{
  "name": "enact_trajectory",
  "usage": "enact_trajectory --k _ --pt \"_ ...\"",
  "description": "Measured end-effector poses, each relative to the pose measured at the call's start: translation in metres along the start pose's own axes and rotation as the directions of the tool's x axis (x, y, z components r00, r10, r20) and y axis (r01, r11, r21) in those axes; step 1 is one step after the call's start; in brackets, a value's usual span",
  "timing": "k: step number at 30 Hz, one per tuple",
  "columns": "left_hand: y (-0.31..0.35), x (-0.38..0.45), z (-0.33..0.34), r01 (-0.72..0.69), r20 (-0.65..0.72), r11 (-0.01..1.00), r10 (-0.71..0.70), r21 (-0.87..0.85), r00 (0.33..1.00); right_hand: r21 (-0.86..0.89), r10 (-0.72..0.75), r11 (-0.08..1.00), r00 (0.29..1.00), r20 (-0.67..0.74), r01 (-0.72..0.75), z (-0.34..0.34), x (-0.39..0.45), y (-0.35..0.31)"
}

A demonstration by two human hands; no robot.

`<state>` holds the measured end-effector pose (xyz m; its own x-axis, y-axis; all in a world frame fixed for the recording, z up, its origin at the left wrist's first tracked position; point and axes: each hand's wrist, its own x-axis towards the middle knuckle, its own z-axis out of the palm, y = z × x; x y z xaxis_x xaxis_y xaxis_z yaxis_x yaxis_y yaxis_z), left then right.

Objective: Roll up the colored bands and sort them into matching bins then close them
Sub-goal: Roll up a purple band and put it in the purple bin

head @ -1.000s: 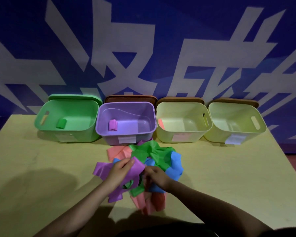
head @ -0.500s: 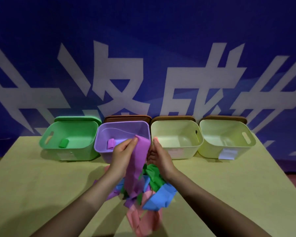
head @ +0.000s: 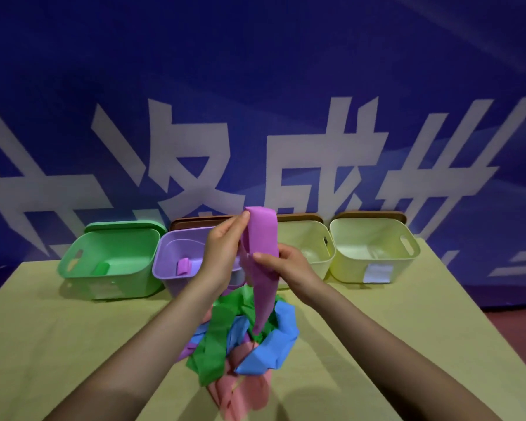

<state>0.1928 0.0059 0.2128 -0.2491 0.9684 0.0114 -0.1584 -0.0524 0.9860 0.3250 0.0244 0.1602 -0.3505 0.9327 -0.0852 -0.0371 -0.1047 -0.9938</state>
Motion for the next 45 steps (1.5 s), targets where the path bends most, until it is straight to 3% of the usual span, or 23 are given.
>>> enact_trajectory --k 4,8,12,15,18,22,28,31,33,36,38,41,45 --pt "0.010 -0.003 0.014 -0.008 -0.001 0.998 0.008 -0.063 1.000 -0.065 0.118 0.991 0.991 0.065 -0.113 -0.004 -0.010 0.009" --pt "0.007 0.010 -0.001 -0.020 -0.134 0.998 0.013 -0.054 0.991 0.058 0.159 0.985 0.987 0.036 -0.161 -0.014 -0.015 0.007" --pt "-0.009 0.015 -0.022 0.004 -0.196 0.998 0.009 0.068 0.981 0.201 0.124 0.971 0.992 0.026 -0.127 -0.027 -0.016 0.002" --pt "-0.024 0.016 -0.033 0.104 -0.225 0.986 -0.074 0.127 0.971 0.386 0.083 0.918 0.995 0.048 -0.095 -0.032 -0.017 -0.008" --pt "-0.039 0.019 -0.042 0.197 -0.227 0.974 -0.168 0.110 0.959 0.432 0.020 0.900 0.996 0.082 -0.054 -0.036 -0.012 -0.014" --pt "-0.047 0.024 -0.041 0.262 -0.174 0.961 -0.245 0.084 0.954 0.385 0.001 0.923 0.998 0.057 -0.023 -0.039 -0.005 -0.025" --pt "-0.050 0.034 -0.037 0.366 -0.043 0.930 -0.365 0.023 0.930 0.129 0.141 0.985 0.956 -0.256 -0.111 -0.058 0.014 -0.012" --pt "-0.042 0.030 -0.023 0.436 0.124 0.892 -0.423 -0.115 0.898 -0.116 0.141 0.972 0.900 -0.413 -0.206 -0.066 0.011 0.001" --pt "-0.035 0.027 -0.014 0.462 0.230 0.867 -0.419 -0.187 0.878 -0.219 0.146 0.941 0.892 -0.429 -0.259 -0.063 0.004 0.013" --pt "-0.024 0.025 -0.001 0.484 0.322 0.838 -0.400 -0.250 0.858 -0.326 -0.057 0.943 0.929 -0.365 -0.071 -0.054 -0.008 0.022" --pt "-0.020 0.026 0.006 0.479 0.348 0.838 -0.381 -0.260 0.857 -0.199 -0.112 0.978 0.967 -0.230 0.066 -0.042 -0.016 0.020" --pt "-0.017 0.023 0.010 0.452 0.315 0.847 -0.364 -0.280 0.877 0.005 -0.088 0.996 0.987 -0.133 0.089 -0.028 -0.022 0.021" --pt "-0.017 0.018 0.003 0.467 0.267 0.828 -0.396 -0.310 0.879 0.016 -0.108 0.994 0.991 -0.078 0.110 -0.025 -0.024 0.021"
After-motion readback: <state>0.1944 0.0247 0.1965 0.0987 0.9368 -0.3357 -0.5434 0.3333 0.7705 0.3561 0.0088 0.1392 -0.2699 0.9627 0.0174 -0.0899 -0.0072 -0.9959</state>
